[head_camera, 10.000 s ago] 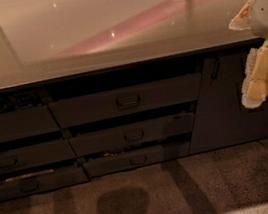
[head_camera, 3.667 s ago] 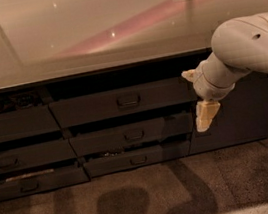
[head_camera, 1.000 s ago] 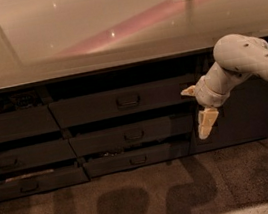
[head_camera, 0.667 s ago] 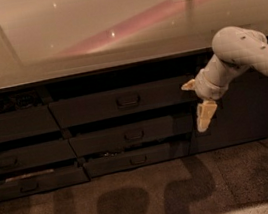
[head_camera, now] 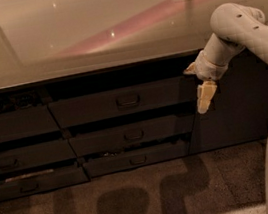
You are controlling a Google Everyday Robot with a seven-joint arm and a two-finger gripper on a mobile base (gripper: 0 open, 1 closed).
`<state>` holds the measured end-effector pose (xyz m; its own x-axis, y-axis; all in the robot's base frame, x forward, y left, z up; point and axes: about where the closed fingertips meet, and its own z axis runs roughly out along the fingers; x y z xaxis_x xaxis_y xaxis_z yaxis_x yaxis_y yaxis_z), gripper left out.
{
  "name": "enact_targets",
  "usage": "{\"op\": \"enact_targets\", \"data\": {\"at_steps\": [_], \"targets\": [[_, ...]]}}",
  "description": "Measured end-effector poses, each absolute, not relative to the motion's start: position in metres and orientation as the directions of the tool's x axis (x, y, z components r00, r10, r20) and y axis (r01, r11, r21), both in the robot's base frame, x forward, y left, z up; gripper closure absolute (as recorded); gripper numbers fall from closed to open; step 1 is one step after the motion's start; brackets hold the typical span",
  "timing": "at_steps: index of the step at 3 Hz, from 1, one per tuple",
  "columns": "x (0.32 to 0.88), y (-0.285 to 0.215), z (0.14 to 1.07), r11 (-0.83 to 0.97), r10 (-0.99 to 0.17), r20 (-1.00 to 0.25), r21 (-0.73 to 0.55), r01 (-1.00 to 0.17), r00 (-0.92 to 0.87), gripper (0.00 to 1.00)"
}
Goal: Open top drawer
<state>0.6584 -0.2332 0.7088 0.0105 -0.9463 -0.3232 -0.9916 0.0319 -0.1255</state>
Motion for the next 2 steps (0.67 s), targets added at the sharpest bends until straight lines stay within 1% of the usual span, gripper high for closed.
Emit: {"op": "enact_targets", "data": {"at_steps": [1, 2], "targets": [[0.6584, -0.2331, 0.7088, 0.032, -0.946, -0.323, -0.126, -0.992, 0.011, 0.0], [0.6573, -0.2317, 0.7079, 0.019, -0.947, -0.318, -0.186, -0.982, 0.042, 0.0]]}}
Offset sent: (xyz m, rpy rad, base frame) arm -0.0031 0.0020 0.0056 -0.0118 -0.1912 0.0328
